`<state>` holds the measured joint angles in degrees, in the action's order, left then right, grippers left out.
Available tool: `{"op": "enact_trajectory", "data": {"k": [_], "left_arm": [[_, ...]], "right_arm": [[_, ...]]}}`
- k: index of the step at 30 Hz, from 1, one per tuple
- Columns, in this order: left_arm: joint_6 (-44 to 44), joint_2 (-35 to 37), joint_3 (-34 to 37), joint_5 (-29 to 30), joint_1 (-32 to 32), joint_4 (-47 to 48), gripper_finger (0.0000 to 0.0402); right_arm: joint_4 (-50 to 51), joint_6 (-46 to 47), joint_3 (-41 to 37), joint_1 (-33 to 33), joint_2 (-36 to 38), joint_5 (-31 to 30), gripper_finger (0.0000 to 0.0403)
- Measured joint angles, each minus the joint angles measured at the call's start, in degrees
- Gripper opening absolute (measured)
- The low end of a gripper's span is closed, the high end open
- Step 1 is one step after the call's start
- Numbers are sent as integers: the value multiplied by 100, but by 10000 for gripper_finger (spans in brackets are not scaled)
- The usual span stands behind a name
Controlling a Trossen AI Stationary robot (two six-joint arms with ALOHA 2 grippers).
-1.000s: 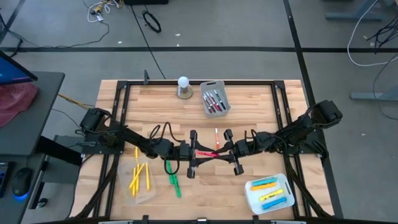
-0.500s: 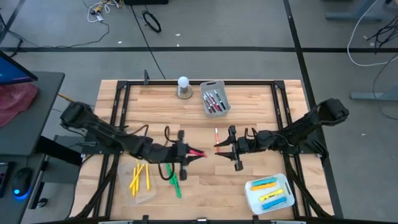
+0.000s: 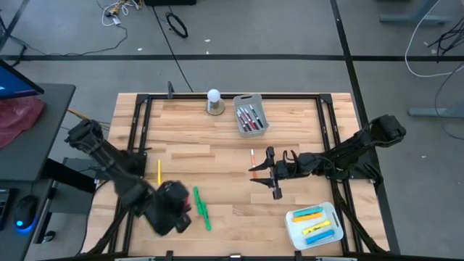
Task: Pick & Place Markers
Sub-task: Put the pink pen into the transparent bin
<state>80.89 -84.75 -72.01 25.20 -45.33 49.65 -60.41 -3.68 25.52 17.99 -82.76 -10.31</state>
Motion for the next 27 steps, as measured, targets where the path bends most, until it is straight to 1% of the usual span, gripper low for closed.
{"op": "enact_trajectory", "data": {"k": [4,6,9,11,14,17,27], "left_arm": [[1353,0,283,132,-496,-17,48],[1888,0,431,144,-650,-14,51],[2437,0,703,141,-749,-46,51],[2655,0,872,46,-752,-112,50],[2827,0,1136,-155,-713,-332,51],[2812,-2,1328,-254,-642,-631,56],[2659,-2,1430,-255,-561,-647,59]], "right_arm": [[-38,2,0,-8,0,-2,155],[-41,4,0,-8,0,1,155],[-41,11,0,-8,0,1,155],[-41,13,0,-8,0,1,155],[-41,15,0,-8,0,1,155],[-43,23,0,-8,0,-1,156],[-42,37,0,-8,0,-30,156]]}}
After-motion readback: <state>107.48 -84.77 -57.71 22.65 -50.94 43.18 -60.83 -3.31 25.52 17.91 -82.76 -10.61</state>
